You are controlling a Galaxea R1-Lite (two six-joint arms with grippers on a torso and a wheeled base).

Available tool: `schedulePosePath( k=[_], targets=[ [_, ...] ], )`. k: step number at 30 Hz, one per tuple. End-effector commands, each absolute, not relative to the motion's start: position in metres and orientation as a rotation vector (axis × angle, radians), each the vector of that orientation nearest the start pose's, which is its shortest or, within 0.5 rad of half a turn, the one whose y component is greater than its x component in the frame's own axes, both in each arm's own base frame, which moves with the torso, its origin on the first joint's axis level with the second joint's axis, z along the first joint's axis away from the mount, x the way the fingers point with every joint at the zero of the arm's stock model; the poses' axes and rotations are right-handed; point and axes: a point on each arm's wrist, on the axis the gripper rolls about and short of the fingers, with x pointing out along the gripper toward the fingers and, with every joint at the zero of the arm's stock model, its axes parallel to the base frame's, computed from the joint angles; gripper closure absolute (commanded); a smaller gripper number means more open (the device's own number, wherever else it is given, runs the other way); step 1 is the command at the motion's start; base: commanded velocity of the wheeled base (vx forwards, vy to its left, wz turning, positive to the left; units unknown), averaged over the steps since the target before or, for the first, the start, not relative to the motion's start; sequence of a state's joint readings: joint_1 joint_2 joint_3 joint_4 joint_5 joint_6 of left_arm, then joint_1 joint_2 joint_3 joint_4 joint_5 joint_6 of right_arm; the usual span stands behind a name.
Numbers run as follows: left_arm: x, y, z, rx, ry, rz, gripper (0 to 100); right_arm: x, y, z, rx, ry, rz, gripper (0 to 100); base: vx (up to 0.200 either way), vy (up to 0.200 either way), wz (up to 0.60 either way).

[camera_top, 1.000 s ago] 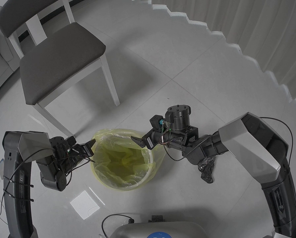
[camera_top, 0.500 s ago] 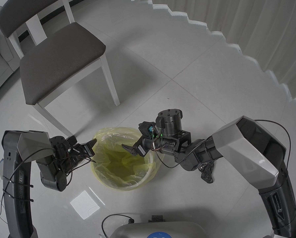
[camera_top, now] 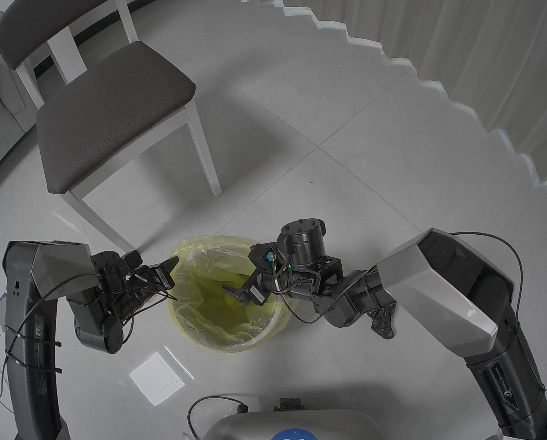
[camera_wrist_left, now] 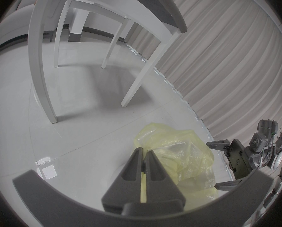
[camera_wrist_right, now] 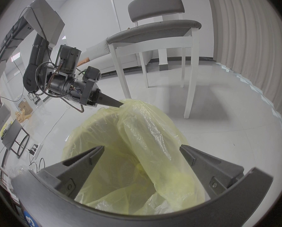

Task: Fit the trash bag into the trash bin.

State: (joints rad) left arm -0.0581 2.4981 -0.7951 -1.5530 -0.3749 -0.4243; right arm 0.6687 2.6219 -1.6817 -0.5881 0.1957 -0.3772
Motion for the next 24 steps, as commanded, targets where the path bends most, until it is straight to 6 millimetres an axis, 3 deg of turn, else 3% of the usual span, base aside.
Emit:
schedulePosePath(
  k=[1,2,24],
  targets=[
    [0.391,-0.03,-0.016,-0.439,0.221,-0.396,100,0.411,0.323,0.006,-0.454,0.195,0.907,0,0.0,0.0,0.0],
    [0.391,-0.03,-0.016,-0.439,0.221,-0.396,100,0.413,0.322,0.006,-0.461,0.19,0.905,100,0.0,0.0,0.0],
    [0.394,-0.029,-0.018,-0.44,0.216,-0.393,100,0.439,0.304,0.034,-0.434,0.106,0.834,100,0.0,0.0,0.0]
  ],
)
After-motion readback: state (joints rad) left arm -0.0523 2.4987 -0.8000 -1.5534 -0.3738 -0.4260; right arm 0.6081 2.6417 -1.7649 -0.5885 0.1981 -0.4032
